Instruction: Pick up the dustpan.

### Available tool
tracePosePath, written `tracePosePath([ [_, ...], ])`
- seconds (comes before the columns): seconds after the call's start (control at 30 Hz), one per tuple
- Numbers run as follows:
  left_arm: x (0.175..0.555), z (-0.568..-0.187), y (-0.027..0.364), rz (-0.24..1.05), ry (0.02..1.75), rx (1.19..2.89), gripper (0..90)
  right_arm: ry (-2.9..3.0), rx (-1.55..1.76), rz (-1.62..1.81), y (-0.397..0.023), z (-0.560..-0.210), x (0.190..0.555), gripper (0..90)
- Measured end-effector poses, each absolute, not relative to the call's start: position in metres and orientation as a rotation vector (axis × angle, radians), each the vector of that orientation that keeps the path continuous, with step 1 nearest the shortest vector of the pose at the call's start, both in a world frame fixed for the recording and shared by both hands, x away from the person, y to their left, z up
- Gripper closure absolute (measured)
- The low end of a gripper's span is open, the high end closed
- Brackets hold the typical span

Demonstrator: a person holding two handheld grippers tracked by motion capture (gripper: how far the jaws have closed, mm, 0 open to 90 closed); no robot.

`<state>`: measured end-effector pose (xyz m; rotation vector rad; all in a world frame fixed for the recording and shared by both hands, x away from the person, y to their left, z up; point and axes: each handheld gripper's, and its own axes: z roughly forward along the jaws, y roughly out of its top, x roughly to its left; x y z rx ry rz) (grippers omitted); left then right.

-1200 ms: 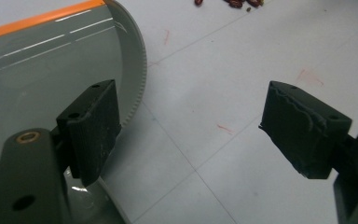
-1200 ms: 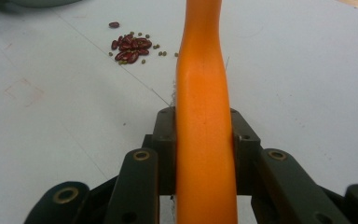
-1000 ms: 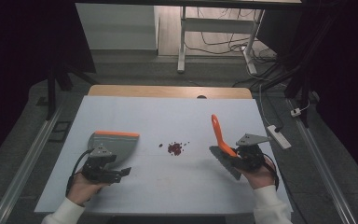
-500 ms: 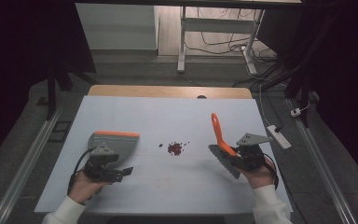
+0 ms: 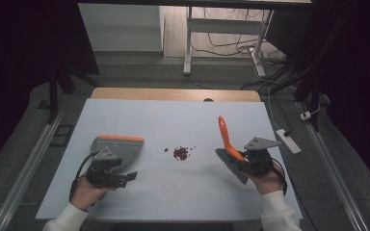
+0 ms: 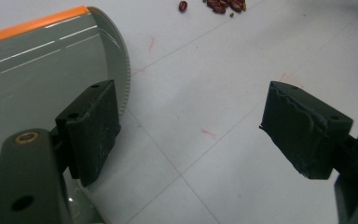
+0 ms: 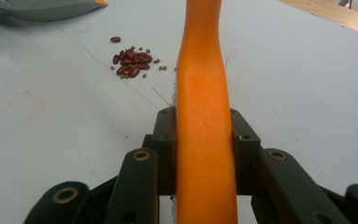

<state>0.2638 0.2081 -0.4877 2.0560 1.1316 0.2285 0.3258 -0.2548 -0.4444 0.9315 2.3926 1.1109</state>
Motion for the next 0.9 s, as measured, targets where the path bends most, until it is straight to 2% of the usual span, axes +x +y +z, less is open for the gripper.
tracePosePath([
  [0.27, 0.259, -0.481, 0.212, 0.223, 1.193, 2.034, 19.6, 2.402, 0.930, 1.106, -0.255, -0.449, 0.325, 69.8],
  [0.6, 0.271, -0.468, 0.212, 0.280, 1.302, 2.038, 19.8, 2.402, 0.900, 1.123, -0.252, -0.445, 0.319, 69.9],
  [0.9, 0.275, -0.470, 0.219, 0.250, 1.350, 2.061, 20.2, 2.394, 0.890, 1.103, -0.250, -0.446, 0.318, 69.9],
])
